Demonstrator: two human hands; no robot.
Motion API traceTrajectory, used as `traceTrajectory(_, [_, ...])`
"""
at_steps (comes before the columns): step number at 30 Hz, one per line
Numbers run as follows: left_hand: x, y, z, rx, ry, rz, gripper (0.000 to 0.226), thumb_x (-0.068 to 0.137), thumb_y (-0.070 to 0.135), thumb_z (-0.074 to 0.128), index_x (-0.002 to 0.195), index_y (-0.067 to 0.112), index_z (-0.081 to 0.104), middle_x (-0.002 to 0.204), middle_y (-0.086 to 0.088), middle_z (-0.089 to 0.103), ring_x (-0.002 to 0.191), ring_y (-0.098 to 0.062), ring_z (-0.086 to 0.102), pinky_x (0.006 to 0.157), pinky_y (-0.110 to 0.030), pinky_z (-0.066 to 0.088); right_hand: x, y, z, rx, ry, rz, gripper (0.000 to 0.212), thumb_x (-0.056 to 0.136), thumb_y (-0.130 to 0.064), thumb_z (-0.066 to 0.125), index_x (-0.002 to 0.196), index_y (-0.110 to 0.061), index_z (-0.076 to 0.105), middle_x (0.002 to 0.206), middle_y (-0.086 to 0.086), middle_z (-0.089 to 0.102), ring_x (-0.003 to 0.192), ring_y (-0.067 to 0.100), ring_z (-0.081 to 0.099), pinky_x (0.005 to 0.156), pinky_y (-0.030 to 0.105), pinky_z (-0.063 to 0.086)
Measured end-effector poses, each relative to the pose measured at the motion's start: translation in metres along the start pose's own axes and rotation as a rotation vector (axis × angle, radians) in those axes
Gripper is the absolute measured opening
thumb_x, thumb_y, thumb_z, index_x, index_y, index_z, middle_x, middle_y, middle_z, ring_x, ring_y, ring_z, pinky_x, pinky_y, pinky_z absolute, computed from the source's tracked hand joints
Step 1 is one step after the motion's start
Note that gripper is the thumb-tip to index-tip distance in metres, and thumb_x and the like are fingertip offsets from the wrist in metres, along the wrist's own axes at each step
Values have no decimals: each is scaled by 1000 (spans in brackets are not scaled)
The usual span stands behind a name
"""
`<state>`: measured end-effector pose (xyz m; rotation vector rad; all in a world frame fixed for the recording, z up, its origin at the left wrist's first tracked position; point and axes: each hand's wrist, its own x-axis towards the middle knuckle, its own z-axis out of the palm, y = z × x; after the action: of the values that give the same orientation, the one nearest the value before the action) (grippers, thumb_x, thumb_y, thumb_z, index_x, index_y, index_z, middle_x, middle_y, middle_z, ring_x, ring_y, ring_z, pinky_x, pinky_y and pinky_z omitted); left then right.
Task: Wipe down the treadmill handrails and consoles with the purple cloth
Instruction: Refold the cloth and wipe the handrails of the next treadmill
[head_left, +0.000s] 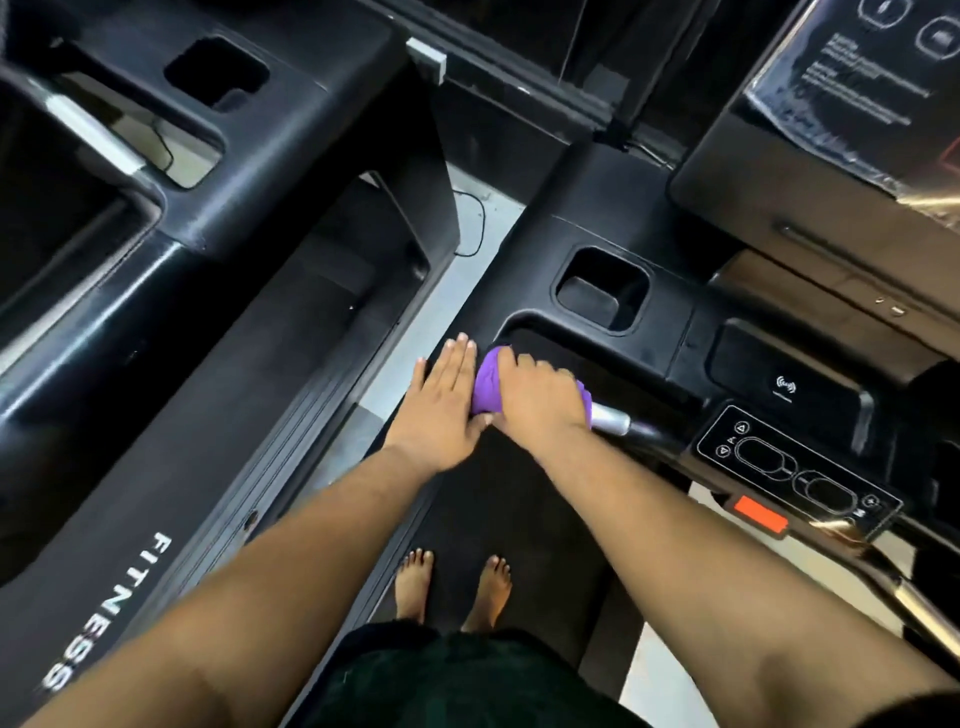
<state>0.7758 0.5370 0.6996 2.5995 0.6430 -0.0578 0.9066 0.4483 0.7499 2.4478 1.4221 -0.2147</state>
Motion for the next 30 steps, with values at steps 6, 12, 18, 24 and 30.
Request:
traceTrajectory(6, [-3,2,-7,-26,-38,53,118,75,39,59,161,10,-16,172,-9,-10,157,-19,-17,128,-52,-6,-16,9,9,-12,80,14,80,74,-56,77,135,-15,45,111,6,63,97,28,63,78,43,45])
traceTrajectory(12, [2,5,-6,88,-57,8,118,77,32,63,160,15,-19,172,-4,-15,158,-21,-17,126,-53,-9,5,21,-7,122,-123,-14,73,70,-63,73,127,-22,51,109,4,67,97,30,68,75,40,48])
traceTrajectory(18, [1,9,-6,114,-60,-17,117,80,32,66,161,15,-17,172,-3,-17,158,-21,-17,126,-51,-8,-18,19,11,-20,52,20,75,68,-58,76,129,-22,51,109,4,63,95,28,63,77,41,46])
traceTrajectory(24, [0,8,-7,127,-77,-15,118,81,37,68,161,13,-15,172,-5,-17,158,-23,-16,127,-53,-5,4,37,-12,181,-204,-19,74,70,-70,69,128,-27,50,111,3,68,99,30,67,77,40,48])
traceTrajectory(30, [0,8,-8,155,-73,-17,122,82,44,71,160,14,-18,171,-6,-18,158,-24,-17,127,-53,-2,-47,30,21,-121,146,63,75,73,-58,75,134,-22,49,110,6,59,96,29,59,81,44,44])
